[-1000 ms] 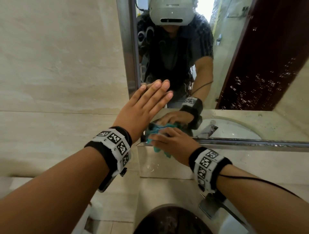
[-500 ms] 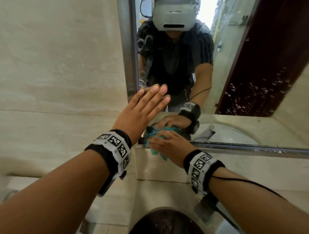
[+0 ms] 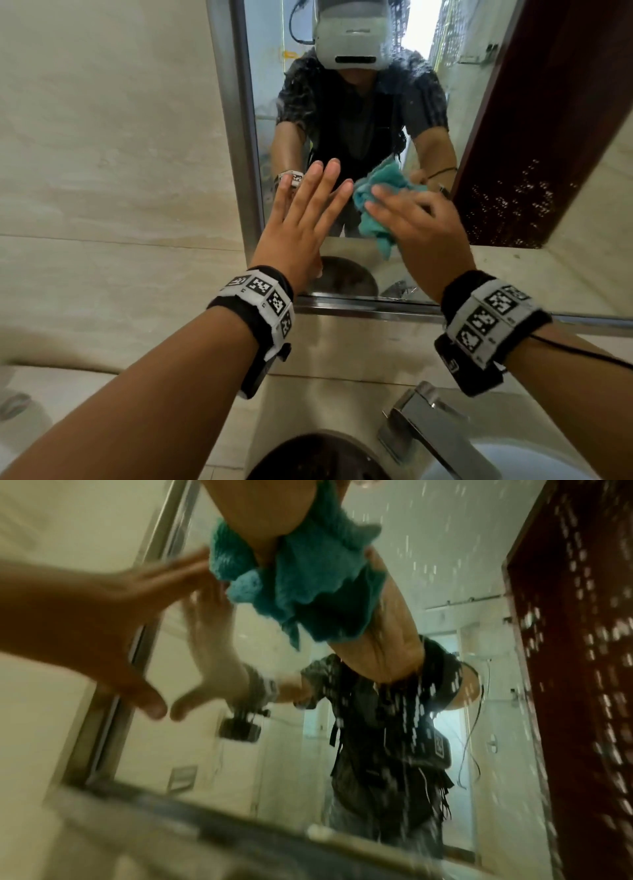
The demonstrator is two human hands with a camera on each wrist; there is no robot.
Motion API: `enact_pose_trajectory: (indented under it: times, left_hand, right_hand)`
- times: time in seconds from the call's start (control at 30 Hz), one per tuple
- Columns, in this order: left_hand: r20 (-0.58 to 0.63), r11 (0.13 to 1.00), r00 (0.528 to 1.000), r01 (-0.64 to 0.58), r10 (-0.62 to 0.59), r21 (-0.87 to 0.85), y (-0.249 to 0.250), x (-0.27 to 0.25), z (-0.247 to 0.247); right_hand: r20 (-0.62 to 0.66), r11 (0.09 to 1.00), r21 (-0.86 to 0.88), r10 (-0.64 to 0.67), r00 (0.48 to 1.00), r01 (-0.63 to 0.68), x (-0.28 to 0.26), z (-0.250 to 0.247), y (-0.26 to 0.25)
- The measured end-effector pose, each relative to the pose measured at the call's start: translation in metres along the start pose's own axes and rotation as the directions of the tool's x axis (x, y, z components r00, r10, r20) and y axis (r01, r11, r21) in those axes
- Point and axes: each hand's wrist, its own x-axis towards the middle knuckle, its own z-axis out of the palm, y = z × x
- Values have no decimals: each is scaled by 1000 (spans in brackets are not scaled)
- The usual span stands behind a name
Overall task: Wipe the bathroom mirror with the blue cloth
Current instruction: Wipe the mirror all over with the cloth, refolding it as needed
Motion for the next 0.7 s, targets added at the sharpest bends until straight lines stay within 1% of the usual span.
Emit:
enact_pose_trajectory:
  times: [0.07, 0.1, 0.13, 0.17, 0.23, 0.27, 0.3, 0.33, 0.4, 0.47, 0.5, 0.53, 0.57, 0.6, 0.67, 0.7]
  left_hand:
    - [1, 1000, 1000, 8, -8, -11, 0, 1, 3]
    - [2, 1000, 1000, 5, -5, -21, 0, 2, 5]
    - [4, 999, 1000, 1, -1, -33, 0, 3, 5]
    - [3, 999, 1000, 1, 0, -45, 0, 3, 6]
    - [12, 999, 1000, 6, -5, -52, 0, 2, 5]
    - [16, 999, 1000, 8, -8, -51, 1, 2, 4]
    - [18, 999, 1000, 9, -8, -50, 1, 2, 2]
    - [20, 999, 1000, 10, -9, -46, 2, 2, 1]
    - [18, 999, 1000, 14, -13, -37, 2, 2, -1]
    - [14, 999, 1000, 17, -17, -29, 2, 2, -1]
    - [10, 1000, 1000, 20, -19, -24, 2, 2, -1]
    - [2, 1000, 1000, 21, -21, -17, 3, 2, -1]
    - [-7, 1000, 1000, 21, -21, -10, 2, 2, 0]
    - [-10, 1000, 1000, 19, -19, -6, 2, 2, 2]
    - [1, 1000, 1000, 6, -6, -24, 2, 1, 4]
    - [2, 999, 1000, 4, -4, -36, 1, 1, 6]
  right_hand:
    - [40, 996, 51, -79, 996, 77, -29, 12, -13]
    - [100, 990, 70, -131, 986, 125, -45, 14, -20]
    - [187, 983, 94, -176, 966, 160, -59, 13, -27]
    - [266, 977, 127, -198, 943, 169, -66, 10, -32]
    - [338, 966, 182, -235, 911, 181, -64, 4, -33]
    - [343, 963, 182, -251, 905, 198, -56, -1, -30]
    - [324, 964, 167, -251, 912, 206, -44, -5, -24]
    - [268, 972, 137, -220, 938, 189, -30, -10, -16]
    - [109, 995, 55, -85, 990, 79, 1, -21, 0]
    - [-32, 1000, -17, 25, 999, -26, 19, -24, 6]
    - [-52, 997, -53, 48, 997, -51, 20, -22, 3]
    - [-35, 995, -82, 52, 998, -54, 12, -15, -2]
    - [17, 997, -69, 38, 999, -37, -4, -3, -9]
    - [90, 1000, -4, 17, 996, -16, -25, 8, -17]
    - [271, 992, 125, -43, 962, 9, -71, 26, -36]
    - [321, 990, 139, -62, 945, 17, -85, 27, -43]
